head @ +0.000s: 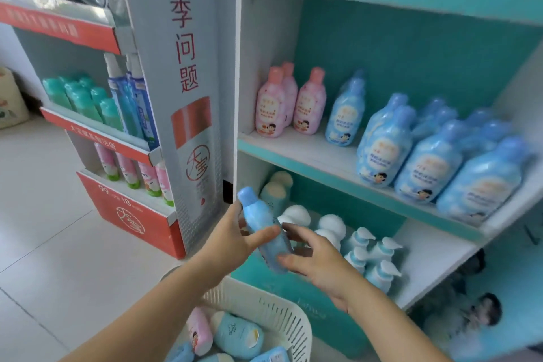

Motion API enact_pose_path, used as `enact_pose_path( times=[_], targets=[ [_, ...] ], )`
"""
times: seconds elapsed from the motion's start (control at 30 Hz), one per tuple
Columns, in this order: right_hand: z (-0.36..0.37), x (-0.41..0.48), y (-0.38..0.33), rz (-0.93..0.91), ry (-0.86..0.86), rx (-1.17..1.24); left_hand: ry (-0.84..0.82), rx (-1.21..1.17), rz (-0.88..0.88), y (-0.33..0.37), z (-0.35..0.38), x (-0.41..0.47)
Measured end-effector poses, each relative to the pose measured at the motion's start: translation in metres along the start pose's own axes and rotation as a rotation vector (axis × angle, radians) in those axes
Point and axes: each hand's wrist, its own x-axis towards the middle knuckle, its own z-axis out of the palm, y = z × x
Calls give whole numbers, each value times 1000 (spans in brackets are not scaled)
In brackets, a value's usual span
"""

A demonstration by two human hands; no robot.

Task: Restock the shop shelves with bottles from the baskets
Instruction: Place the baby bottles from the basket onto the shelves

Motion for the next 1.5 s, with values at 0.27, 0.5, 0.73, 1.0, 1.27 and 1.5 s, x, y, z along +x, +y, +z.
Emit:
enact_pose_path(
  times=[0.27,0.5,0.73,1.0,1.27,1.5],
  targets=[
    [-50,-13,-10,-193,332,7,210,245,271,109,38,29],
    [-72,-28,-24,-352,445,-26,318,466,358,174,76,63],
    [-77,-29,-23,-347,467,-28,315,570,283,172,103,97],
    [-85,-29,-19,-313,467,-8,264,644,285,155,120,114],
    [-82,-24,-17,-308,464,-85,220,587,307,153,121,121],
    [-72,-15,-17,-288,444,-157,349,459,485,137,82,103]
  ],
)
